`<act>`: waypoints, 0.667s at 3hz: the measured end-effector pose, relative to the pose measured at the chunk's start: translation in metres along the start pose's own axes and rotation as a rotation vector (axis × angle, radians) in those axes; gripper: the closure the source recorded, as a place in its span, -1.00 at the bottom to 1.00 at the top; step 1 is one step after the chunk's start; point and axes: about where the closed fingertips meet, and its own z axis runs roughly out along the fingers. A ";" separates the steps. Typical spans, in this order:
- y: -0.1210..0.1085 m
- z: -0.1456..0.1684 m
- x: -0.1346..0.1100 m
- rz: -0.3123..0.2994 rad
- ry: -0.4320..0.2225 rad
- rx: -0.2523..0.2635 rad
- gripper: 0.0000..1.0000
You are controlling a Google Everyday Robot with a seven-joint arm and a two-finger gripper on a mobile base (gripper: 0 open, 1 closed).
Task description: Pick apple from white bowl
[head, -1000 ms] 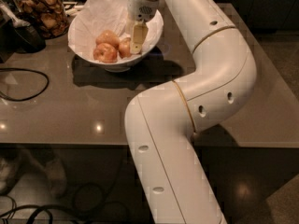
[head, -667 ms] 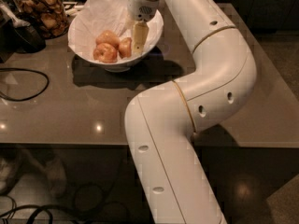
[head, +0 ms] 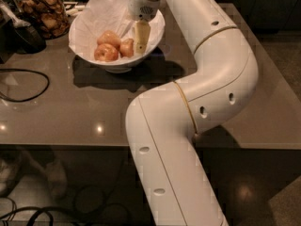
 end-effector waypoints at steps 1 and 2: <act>-0.010 -0.004 -0.013 0.029 -0.027 0.042 -1.00; -0.012 0.004 -0.037 0.044 -0.042 0.029 -1.00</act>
Offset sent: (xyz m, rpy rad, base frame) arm 0.0247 0.0302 0.0457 0.0304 0.0692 -0.0416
